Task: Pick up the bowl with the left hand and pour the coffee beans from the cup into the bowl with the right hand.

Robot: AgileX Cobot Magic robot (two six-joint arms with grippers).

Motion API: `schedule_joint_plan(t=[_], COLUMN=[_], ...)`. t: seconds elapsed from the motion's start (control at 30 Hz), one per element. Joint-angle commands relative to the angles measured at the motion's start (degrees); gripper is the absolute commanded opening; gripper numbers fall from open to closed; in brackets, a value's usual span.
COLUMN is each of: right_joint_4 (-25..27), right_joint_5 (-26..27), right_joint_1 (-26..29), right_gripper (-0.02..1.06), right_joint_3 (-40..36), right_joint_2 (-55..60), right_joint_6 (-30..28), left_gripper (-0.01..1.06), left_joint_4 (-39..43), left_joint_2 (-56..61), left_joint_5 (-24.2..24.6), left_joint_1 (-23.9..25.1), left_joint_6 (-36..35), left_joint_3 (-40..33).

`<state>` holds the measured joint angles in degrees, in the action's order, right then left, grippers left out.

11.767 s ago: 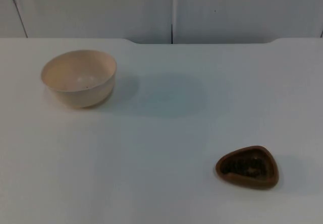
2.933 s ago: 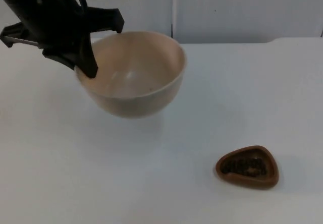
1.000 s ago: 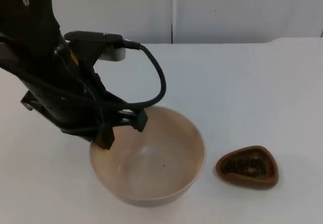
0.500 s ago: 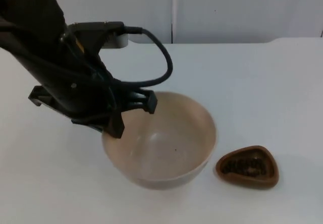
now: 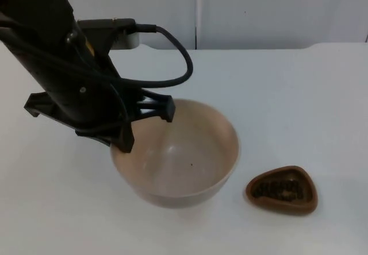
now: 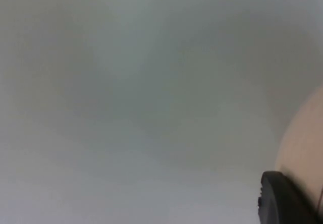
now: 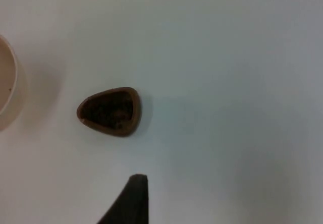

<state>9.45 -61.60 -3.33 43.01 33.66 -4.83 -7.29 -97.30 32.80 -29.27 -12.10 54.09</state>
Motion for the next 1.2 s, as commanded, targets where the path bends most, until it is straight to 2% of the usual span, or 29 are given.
schedule_joint_plan(t=[0.0, 0.2, 0.47, 0.63, 0.7, 0.77, 0.8, 0.87, 0.97, 1.0, 1.17], right_joint_4=[1.22, 4.59, 5.71, 5.24, 3.15, -2.77, -2.77, -8.27, -13.75, -13.75, -15.33], right_joint_5=[0.52, 0.61, 0.60, 0.82, 1.84, 2.54, 2.54, 2.65, 3.50, 3.50, 8.20], right_joint_1=[0.22, 0.10, 0.10, -4.08, -7.72, -12.95, -12.95, -17.48, -23.26, -23.26, -28.22], right_gripper=[1.05, 1.05, 1.05, 1.05, 1.05, 1.05, 1.05, 1.05, 1.05, 1.05, 1.05], right_joint_3=[1.79, 6.00, 11.02, 13.22, 13.89, 14.07, 14.07, 14.07, 14.07, 14.07, 14.07], right_joint_2=[4.35, 14.89, 25.07, 28.60, 30.11, 32.98, 32.98, 35.39, 39.63, 39.63, 45.72], right_joint_6=[-0.98, -2.90, -3.81, -3.46, -0.85, 5.21, 5.21, 10.55, 17.88, 17.88, 26.57], left_gripper=[0.00, 0.00, 0.00, 0.00, 0.00, 0.00, 0.00, 0.00, 0.00, 0.00, 0.00], left_joint_4=[0.72, 0.72, 0.85, 0.95, 0.95, 0.95, 0.95, 0.95, 0.95, 0.95, 0.95], left_joint_2=[0.36, 0.36, 0.36, 0.36, 0.36, 0.36, 0.36, 0.36, 0.36, 0.36, 0.36], left_joint_5=[0.25, 0.25, -0.10, -0.10, -0.10, -0.10, -0.10, -0.10, -0.10, -0.10, -0.10], left_joint_1=[-0.01, -0.01, -0.01, -0.01, -0.01, -0.01, -0.01, -0.01, -0.01, -0.01, -0.01], left_joint_6=[-1.27, -1.53, -1.49, -1.49, -1.49, -1.49, -1.49, -1.49, -1.49, -1.49, -1.49], left_joint_3=[0.50, 0.50, 0.50, 0.50, 0.50, 0.50, 0.50, 0.50, 0.50, 0.50, 0.50])
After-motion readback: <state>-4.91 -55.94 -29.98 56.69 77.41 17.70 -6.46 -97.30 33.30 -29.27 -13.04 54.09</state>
